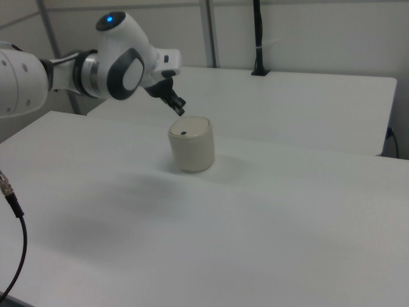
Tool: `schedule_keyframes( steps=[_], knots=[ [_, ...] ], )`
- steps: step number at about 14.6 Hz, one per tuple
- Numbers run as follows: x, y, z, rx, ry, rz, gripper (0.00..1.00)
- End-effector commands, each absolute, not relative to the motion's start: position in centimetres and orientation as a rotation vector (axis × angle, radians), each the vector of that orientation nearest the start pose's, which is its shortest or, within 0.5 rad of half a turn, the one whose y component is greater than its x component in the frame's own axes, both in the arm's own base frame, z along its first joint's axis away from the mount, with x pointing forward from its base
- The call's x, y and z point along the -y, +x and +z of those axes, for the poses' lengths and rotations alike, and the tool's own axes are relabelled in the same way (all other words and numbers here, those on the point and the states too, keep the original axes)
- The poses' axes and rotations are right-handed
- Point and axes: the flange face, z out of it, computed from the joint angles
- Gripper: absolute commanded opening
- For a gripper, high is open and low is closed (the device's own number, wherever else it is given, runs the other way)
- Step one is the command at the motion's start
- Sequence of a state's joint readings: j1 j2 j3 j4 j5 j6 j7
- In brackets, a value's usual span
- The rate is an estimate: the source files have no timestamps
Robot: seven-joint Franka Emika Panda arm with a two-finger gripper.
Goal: Open the trash bin
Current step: 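Lower the closed gripper and press down on the lid button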
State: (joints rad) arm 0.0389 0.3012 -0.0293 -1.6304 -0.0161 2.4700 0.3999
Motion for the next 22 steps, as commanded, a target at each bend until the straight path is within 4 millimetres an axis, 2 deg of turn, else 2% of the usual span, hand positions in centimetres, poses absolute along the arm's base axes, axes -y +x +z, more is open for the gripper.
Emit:
schedule_keyframes(
  steps=[1, 4, 11, 14, 15, 16, 17, 19, 21, 22],
  knots=[
    [-1.3, 70.7, 47.5, -0.644, -2.817, -0.87, 0.0],
    [-2.6, 71.4, 45.4, -0.633, -2.8, -0.886, 0.0],
    [-2.9, 71.4, 42.7, -0.614, -2.839, -0.842, 0.0],
    [-3.2, 70.9, 40.6, -0.553, -2.914, -0.818, 0.0],
    [-3.6, 70.9, 40.7, -0.545, -2.916, -0.818, 0.0],
    [-3.7, 70.9, 41.0, -0.553, -2.907, -0.821, 0.0],
    [-3.3, 70.8, 42.2, -0.577, -2.884, -0.836, 0.0],
    [-1.5, 70.1, 46.6, -0.694, -2.799, -0.866, 0.0],
    [-0.6, 68.3, 51.6, -0.756, -2.825, -0.709, 0.0],
    [-0.3, 66.8, 54.3, -0.768, -2.843, -0.655, 0.0]
  ],
)
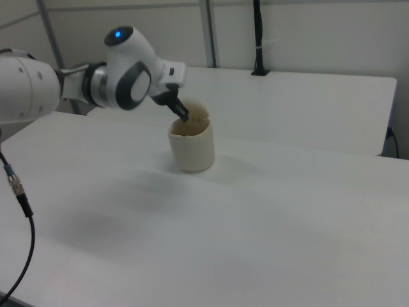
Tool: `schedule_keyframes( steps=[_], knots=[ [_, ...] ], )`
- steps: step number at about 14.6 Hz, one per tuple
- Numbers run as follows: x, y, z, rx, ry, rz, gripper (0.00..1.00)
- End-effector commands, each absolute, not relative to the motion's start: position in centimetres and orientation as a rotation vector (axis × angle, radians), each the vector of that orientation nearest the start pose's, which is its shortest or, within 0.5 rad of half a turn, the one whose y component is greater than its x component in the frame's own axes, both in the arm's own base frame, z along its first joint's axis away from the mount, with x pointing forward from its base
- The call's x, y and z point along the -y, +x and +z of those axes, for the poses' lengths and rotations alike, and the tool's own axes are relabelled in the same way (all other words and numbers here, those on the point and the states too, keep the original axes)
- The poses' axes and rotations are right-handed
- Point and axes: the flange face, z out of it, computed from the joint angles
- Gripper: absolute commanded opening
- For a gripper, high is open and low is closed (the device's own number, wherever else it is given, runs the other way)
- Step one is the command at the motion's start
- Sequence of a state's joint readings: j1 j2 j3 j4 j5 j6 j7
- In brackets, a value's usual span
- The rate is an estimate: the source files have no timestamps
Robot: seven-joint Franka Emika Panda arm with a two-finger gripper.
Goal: Open the trash bin
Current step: 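Lift the gripper away from the bin as the lid pops open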
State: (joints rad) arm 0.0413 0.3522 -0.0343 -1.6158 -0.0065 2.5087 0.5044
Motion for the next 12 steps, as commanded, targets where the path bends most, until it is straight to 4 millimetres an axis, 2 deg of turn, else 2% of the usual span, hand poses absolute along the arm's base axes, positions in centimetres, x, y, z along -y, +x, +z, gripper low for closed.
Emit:
schedule_keyframes(
  steps=[1, 2, 3, 4, 5, 6, 10, 12],
  knots=[
    [-0.2, 65.3, 56.3, -0.769, -2.866, -0.595, 0.0],
    [-0.2, 63.5, 58.0, -0.762, -2.901, -0.512, 0.02],
    [-0.3, 61.5, 59.5, -0.731, -2.938, -0.432, 0.09],
    [-0.3, 59.7, 60.7, -0.693, -2.975, -0.344, 0.37],
    [-0.5, 57.9, 61.4, -0.662, -3.004, -0.258, 0.94],
    [-0.8, 56.8, 61.6, -0.634, -3.021, -0.21, 1.0],
    [-1.3, 53.7, 62.5, -0.412, -3.084, -0.097, 1.0],
    [-1.0, 53.5, 62.3, -0.246, -3.106, -0.071, 1.0]
  ],
)
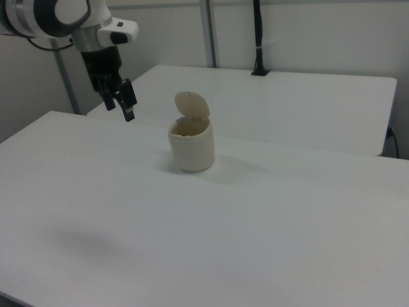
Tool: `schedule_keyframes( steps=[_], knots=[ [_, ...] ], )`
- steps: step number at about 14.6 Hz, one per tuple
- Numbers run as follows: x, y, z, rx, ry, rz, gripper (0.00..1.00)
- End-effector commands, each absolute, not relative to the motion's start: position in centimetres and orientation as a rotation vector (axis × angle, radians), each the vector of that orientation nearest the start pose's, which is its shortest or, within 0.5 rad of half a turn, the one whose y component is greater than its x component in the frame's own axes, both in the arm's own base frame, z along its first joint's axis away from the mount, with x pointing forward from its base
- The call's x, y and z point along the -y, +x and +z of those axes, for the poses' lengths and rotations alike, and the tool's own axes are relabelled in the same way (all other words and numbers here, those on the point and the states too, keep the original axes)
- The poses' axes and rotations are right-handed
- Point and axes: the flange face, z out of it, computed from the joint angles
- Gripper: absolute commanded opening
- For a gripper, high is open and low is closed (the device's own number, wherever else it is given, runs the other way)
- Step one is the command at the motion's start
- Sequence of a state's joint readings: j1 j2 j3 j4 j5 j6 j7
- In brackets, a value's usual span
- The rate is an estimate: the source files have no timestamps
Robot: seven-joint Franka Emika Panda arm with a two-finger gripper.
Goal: Open the trash bin
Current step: 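Lift the gripper away from the bin as the lid pops open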
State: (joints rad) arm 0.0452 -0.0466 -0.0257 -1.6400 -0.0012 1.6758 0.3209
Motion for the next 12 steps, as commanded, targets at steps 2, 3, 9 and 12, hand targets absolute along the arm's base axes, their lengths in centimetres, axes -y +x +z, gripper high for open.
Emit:
schedule_keyframes(
  steps=[2, 3, 9, 12],
  knots=[
    [-0.7, 54.0, 62.2, -0.06, -3.119, -0.085, 1.0],
    [-0.4, 54.6, 61.9, 0.004, -3.121, -0.117, 1.0],
    [-0.1, 56.0, 61.5, -0.003, -3.121, -0.211, 1.0],
    [-0.5, 55.9, 61.6, 0.012, -3.123, -0.197, 1.0]
  ],
)
